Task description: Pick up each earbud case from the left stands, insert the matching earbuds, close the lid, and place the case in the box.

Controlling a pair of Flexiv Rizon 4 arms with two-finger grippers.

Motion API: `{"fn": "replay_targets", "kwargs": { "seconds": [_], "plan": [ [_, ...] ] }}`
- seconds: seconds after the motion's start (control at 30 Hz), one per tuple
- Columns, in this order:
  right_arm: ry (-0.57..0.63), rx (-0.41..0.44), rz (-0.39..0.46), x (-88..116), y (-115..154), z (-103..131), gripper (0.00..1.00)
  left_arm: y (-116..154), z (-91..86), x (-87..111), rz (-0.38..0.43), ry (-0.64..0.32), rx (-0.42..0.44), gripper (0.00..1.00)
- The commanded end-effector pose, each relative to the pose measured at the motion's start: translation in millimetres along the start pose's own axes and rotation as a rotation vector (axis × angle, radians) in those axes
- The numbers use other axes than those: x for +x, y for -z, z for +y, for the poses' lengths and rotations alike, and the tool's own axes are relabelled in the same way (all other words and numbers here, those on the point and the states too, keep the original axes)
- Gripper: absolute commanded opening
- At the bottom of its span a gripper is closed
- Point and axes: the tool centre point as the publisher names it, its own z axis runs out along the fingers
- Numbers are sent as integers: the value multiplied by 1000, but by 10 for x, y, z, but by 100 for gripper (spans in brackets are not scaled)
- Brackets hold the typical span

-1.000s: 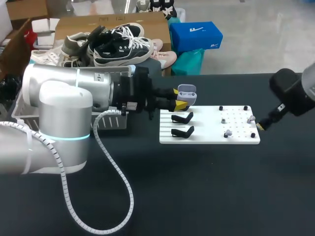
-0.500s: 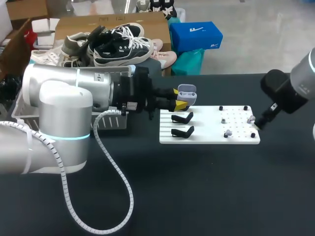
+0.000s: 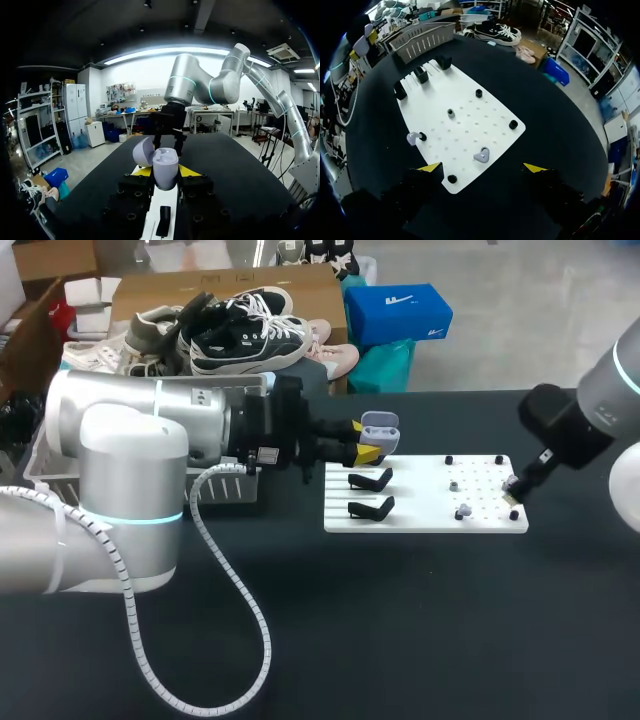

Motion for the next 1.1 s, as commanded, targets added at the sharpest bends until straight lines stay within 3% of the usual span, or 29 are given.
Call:
{"fn": "replay_targets", "kwargs": {
  "seconds": [0.03,0.2,0.4,0.6,1.1],
  "plan": [
    [0,-27,10,-50,-60,-13,100,3,-5,9,-4,-1,-1,0],
    [-27,-40,16,-58,-97,7,100,3,-5,9,-4,-1,-1,0],
    [-41,-41,20,-73,-119,1,54,3,-5,9,-4,-1,-1,0],
    [-45,-39,24,-106,-127,7,46,3,-5,9,-4,-1,-1,0],
    [-53,-33,33,-152,-158,17,42,3,-5,9,-4,-1,-1,0]
  ]
}}
